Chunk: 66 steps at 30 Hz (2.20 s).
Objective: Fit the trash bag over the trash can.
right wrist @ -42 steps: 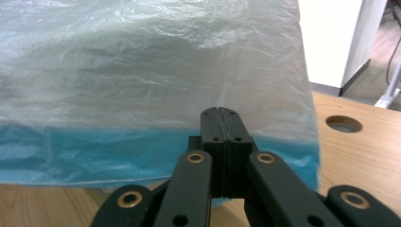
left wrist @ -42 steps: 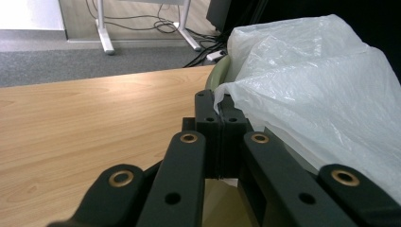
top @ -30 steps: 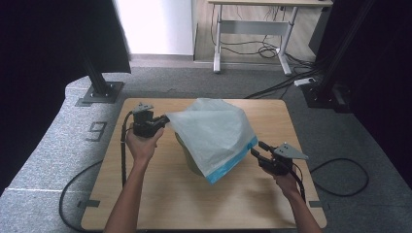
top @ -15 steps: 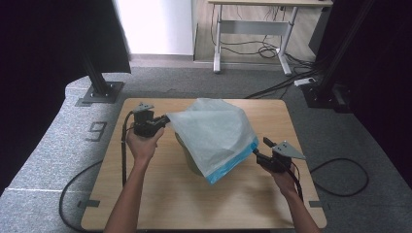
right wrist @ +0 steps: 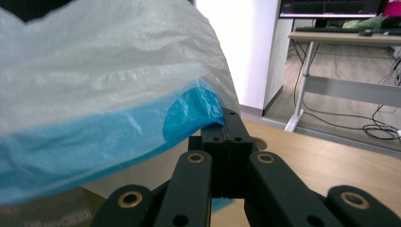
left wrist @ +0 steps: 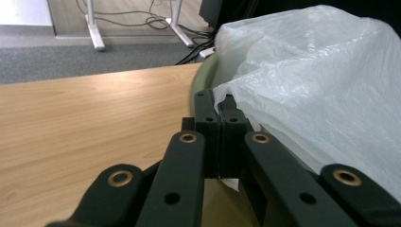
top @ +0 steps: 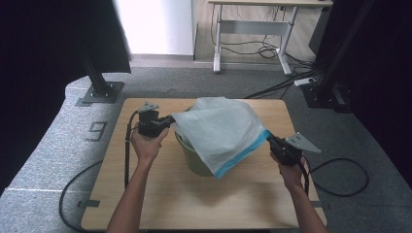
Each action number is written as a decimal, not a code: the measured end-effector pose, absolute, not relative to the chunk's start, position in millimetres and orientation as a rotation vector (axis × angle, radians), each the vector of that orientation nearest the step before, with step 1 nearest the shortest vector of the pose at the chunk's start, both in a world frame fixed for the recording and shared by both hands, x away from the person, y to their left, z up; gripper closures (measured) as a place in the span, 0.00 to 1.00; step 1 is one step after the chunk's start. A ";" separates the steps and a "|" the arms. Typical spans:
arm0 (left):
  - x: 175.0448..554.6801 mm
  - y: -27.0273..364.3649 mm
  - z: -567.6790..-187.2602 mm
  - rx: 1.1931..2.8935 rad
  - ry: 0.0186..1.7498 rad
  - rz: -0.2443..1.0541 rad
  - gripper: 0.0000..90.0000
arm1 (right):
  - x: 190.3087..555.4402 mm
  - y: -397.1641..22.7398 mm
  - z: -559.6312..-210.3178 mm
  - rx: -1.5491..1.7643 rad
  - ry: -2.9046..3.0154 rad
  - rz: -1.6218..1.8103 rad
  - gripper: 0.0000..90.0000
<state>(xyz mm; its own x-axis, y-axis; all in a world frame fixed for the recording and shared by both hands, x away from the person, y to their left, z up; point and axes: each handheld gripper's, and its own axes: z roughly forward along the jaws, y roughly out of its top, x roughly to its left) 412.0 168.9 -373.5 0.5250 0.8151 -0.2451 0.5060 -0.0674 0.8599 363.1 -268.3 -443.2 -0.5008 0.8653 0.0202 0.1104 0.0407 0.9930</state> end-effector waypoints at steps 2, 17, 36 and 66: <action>410.9 162.2 -368.8 1.736 1.095 0.377 0.98 | 361.6 -272.2 -434.5 1.000 1.670 1.528 0.98; 408.7 128.2 -366.9 1.878 0.999 0.377 0.72 | 354.6 -286.9 -409.0 0.999 1.615 1.537 0.98; 366.6 174.3 -335.9 1.872 0.820 0.260 0.18 | 356.1 -274.2 -404.9 0.996 1.635 1.528 0.98; 363.5 81.5 -341.0 1.912 0.930 0.367 0.22 | 344.0 -210.1 -396.8 0.875 1.767 1.528 0.98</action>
